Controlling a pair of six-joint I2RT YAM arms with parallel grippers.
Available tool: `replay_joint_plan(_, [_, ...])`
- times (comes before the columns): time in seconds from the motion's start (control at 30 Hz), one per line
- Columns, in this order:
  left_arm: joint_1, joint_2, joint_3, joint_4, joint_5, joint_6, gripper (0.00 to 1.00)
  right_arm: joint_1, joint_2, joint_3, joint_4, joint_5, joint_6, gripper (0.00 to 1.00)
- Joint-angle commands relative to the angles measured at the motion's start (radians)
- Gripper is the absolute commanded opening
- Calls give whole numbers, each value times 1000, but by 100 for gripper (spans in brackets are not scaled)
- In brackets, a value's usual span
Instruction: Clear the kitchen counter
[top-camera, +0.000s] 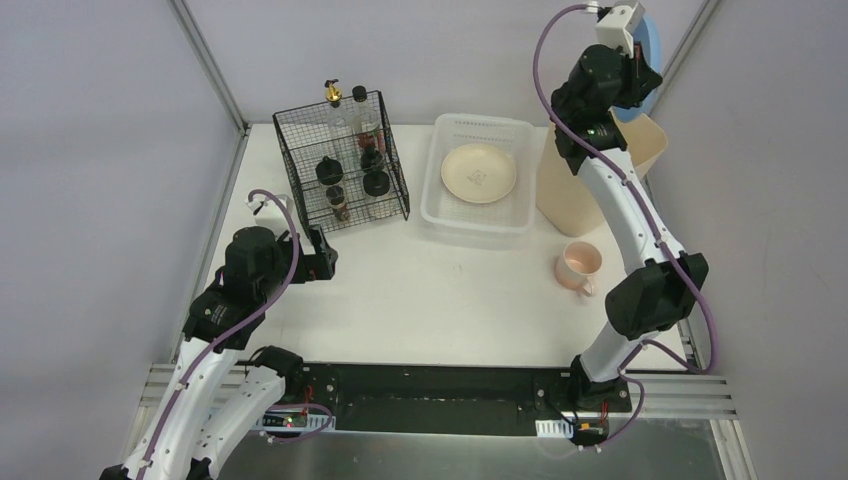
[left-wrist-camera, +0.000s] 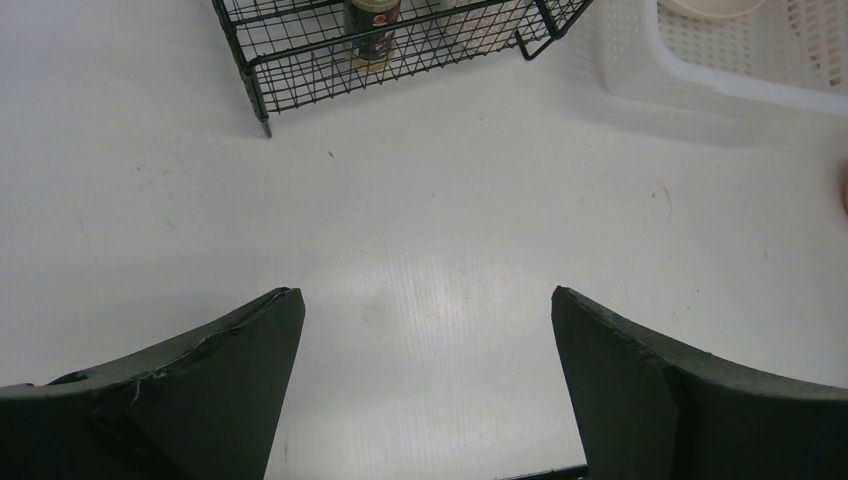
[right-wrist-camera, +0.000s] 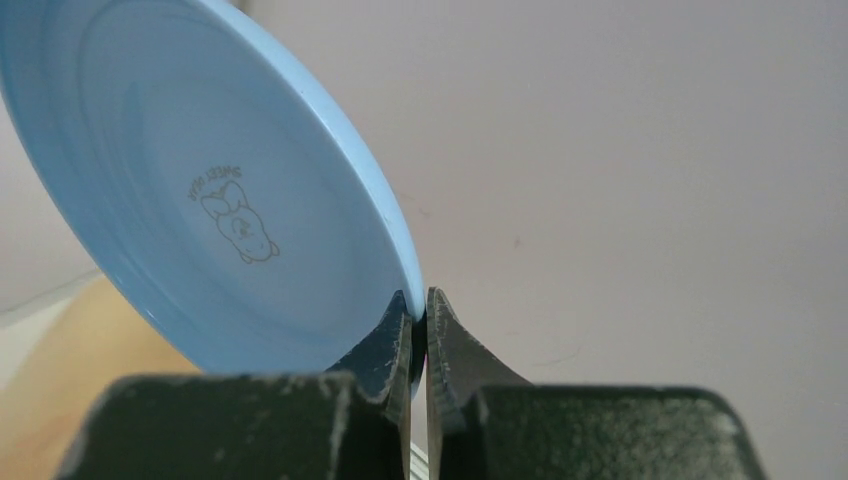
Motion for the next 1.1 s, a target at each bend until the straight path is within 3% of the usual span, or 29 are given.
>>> replay_joint_plan(0.0, [4, 5, 5, 10, 16, -4, 99, 99, -76, 134, -32, 6, 75, 0])
replay_joint_plan(0.17, [4, 13, 5, 9, 13, -3, 99, 211, -71, 174, -44, 6, 71, 0])
replay_joint_plan(0.27, [4, 18, 5, 10, 14, -2, 99, 271, -61, 221, -176, -4, 157, 0])
replay_joint_plan(0.47, [4, 25, 5, 8, 13, -2, 99, 310, -7, 433, -803, -151, 680, 0])
replay_joint_plan(0.63, [4, 32, 4, 9, 14, -2, 99, 312, 25, 485, -1051, -321, 955, 0])
replay_joint_plan(0.83, [4, 44, 7, 9, 16, -2, 99, 310, 48, 407, -1153, -542, 1230, 0])
replay_joint_plan(1.07, [4, 44, 7, 9, 12, -2, 99, 304, 52, 200, -1095, -716, 1490, 0])
